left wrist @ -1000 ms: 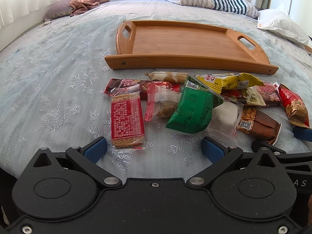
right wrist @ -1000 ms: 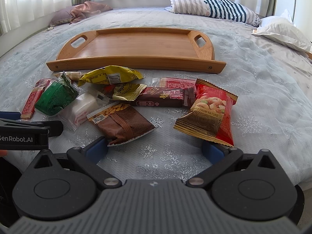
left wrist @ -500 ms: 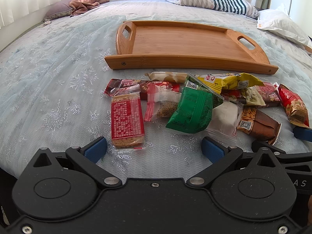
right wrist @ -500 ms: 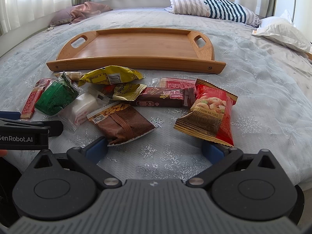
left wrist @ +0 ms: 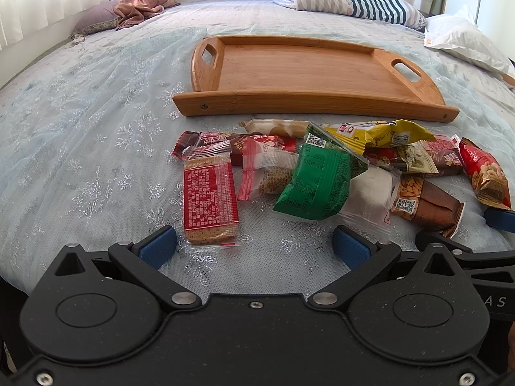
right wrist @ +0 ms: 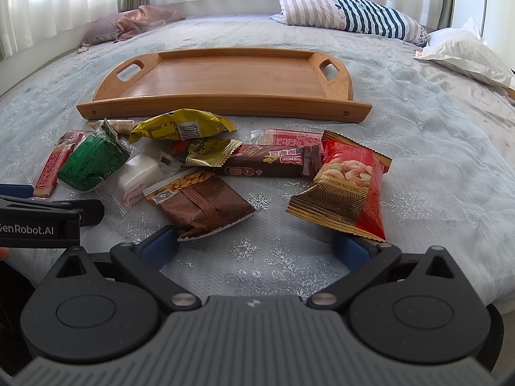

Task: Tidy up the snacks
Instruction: 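Grasp the red wafer packet with the left tool while the right tool grasps the red nut bag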

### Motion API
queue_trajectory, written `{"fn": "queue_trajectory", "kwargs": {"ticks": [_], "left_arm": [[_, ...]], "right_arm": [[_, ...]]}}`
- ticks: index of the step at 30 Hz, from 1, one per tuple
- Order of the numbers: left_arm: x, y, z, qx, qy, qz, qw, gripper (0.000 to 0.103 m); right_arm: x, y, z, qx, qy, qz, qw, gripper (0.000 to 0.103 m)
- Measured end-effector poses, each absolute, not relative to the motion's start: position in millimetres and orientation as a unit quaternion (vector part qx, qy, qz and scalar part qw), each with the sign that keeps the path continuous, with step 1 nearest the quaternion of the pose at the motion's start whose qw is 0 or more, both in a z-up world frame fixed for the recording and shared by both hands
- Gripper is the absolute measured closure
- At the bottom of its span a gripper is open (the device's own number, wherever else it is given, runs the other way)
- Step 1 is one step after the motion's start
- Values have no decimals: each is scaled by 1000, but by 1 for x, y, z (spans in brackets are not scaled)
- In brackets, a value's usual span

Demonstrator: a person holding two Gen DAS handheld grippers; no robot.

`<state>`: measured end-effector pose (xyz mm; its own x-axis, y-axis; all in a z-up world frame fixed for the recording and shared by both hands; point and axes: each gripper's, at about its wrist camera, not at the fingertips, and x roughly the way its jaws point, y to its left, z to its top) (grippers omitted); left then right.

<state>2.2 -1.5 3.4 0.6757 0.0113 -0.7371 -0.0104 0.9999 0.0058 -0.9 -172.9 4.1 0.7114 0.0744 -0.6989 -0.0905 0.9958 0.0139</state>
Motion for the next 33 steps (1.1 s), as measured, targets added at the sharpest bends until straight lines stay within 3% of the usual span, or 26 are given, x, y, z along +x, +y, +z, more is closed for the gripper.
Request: {"fn": "queue_trajectory", "kwargs": {"ticks": [16, 22, 26, 29, 31, 33], "left_arm": [[-17, -5, 3, -19, 348, 30, 937, 0], [-27, 6, 24, -37, 313, 19, 949, 6], [-32, 12, 40, -32, 276, 25, 960, 13], [-28, 19, 43, -44, 275, 31, 960, 28], [-25, 23, 41, -51, 284, 35, 957, 37], [-22, 27, 36, -54, 295, 39, 953, 48]], "right_arm": [[-18, -173, 7, 18, 340, 45, 939, 0], [-34, -180, 22, 50, 304, 66, 949, 1], [-37, -186, 35, 47, 261, 41, 963, 6], [-31, -193, 40, 51, 246, 12, 968, 15], [-24, -199, 38, 55, 251, -13, 966, 23], [-18, -206, 36, 63, 254, -34, 964, 39]]}}
